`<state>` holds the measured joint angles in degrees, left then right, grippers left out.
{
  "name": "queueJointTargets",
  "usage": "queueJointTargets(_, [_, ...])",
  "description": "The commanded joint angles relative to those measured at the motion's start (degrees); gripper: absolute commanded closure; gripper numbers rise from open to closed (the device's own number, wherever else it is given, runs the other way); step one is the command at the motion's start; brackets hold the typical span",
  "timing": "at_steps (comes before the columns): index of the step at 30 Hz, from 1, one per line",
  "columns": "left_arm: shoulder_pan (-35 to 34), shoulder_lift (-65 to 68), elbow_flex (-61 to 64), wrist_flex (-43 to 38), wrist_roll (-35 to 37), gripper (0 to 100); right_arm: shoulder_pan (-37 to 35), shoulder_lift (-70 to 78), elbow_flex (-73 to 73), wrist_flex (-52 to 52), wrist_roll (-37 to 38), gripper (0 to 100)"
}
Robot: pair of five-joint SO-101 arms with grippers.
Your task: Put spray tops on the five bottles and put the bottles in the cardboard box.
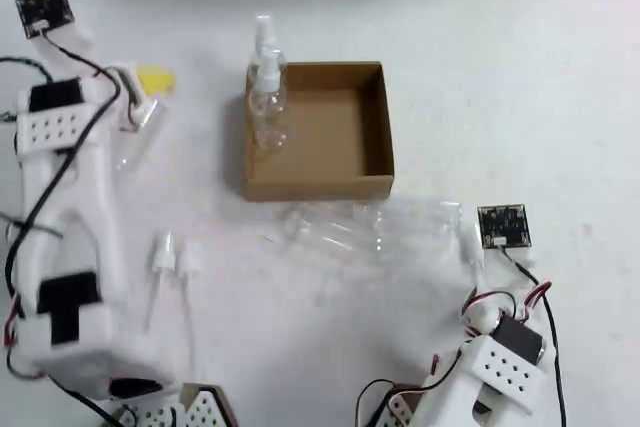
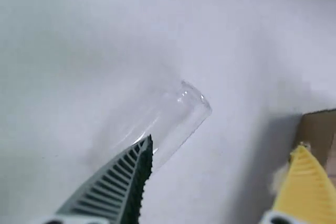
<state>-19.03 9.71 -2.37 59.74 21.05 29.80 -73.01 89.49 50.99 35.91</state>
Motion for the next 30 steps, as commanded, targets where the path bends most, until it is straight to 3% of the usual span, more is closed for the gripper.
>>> queueJointTargets(1, [-0.7, 7.3, -11.4, -1.7, 10.0, 63, -0.6, -0.5, -0.3, -0.9, 0.6, 98.4])
queueJointTargets(6, [-1.3, 19.6, -23.0, -1.2, 22.2, 63, -0.6, -0.5, -0.2, -0.9, 0.6, 98.4])
queueJointTargets(10, [-2.2, 27.0, -29.7, -1.2, 26.5, 63, -0.6, -0.5, -0.2, -0.9, 0.6, 98.4])
queueJointTargets(19, [-2.1, 40.0, -44.1, 4.2, 26.5, 65, -0.6, -0.5, -0.2, -0.9, 0.6, 98.4])
queueJointTargets(23, [-1.8, 46.9, -51.1, 8.8, 25.9, 79, -0.6, -0.5, -0.2, -0.9, 0.6, 98.4])
queueJointTargets(30, [1.2, 55.0, -67.4, 22.5, 16.5, 98, -0.6, -0.5, -0.2, -1.0, 0.6, 98.4])
